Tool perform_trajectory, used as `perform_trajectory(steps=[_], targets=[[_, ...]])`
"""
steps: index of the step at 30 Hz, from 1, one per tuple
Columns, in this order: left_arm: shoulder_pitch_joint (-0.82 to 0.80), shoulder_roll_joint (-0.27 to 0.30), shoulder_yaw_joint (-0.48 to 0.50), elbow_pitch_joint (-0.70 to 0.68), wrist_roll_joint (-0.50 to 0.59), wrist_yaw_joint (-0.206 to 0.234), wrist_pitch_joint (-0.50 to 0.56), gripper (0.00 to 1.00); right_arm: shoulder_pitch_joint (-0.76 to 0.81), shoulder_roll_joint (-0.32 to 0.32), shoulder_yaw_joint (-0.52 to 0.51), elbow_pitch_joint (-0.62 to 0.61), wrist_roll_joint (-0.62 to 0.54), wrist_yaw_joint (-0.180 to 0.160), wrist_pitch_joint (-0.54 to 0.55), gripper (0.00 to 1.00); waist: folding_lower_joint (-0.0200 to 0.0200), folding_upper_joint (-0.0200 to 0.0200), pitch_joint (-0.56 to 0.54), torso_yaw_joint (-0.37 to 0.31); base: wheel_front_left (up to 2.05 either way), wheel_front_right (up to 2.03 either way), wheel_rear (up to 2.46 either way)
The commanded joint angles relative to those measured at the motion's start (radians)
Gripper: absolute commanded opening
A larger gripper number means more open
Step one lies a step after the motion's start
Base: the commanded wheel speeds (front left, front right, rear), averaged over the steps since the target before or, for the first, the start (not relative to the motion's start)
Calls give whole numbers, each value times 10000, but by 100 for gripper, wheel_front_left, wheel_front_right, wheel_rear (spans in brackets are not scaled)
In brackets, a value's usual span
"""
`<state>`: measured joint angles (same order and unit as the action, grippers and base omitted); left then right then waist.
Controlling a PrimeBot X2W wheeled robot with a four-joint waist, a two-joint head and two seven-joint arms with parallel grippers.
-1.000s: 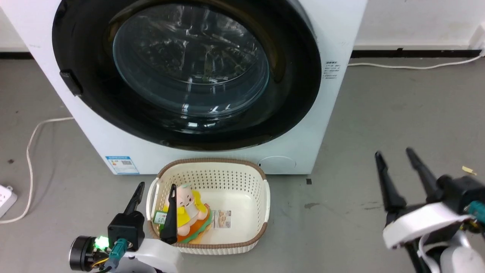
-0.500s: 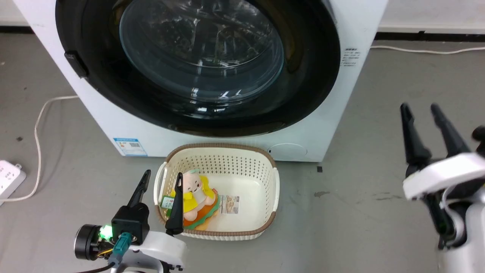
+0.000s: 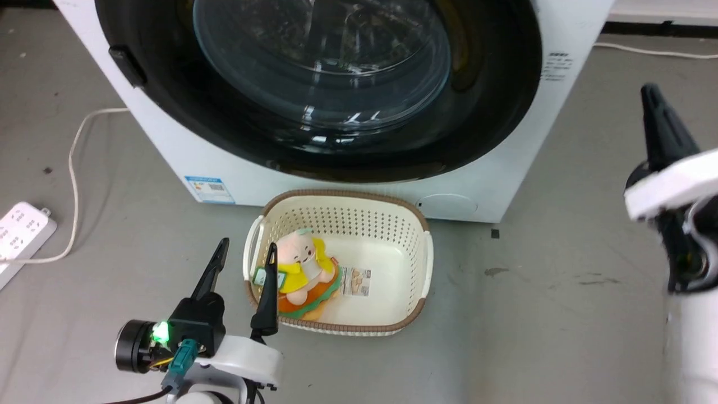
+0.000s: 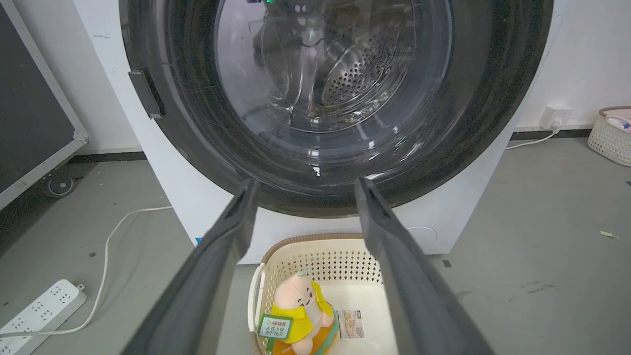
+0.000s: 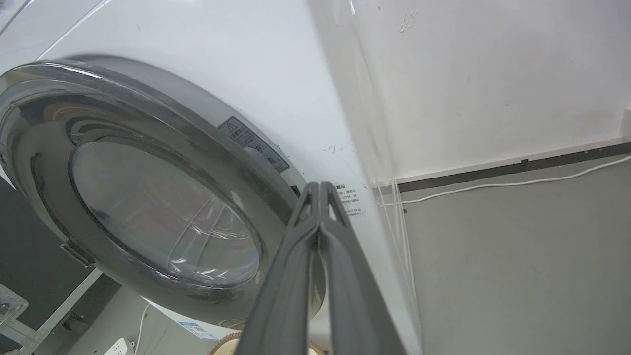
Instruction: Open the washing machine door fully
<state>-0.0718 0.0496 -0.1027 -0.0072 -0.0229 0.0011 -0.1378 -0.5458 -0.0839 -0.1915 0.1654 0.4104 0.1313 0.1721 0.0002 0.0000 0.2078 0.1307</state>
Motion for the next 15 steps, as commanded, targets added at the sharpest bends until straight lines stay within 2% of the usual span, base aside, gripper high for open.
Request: perform_trajectory(steps=[1,15], targets=[[-233,13,-65,-71,-74,67,-113,100,-479,48,-155,205,240,-2,142,0,-2,0,109,94,0,0,0],[-504,7,-399,-77,-228,166,-406,100,-3455,161,-1750,2859,1381,-3,2739,0,-2,0,694,723,0,0,0]])
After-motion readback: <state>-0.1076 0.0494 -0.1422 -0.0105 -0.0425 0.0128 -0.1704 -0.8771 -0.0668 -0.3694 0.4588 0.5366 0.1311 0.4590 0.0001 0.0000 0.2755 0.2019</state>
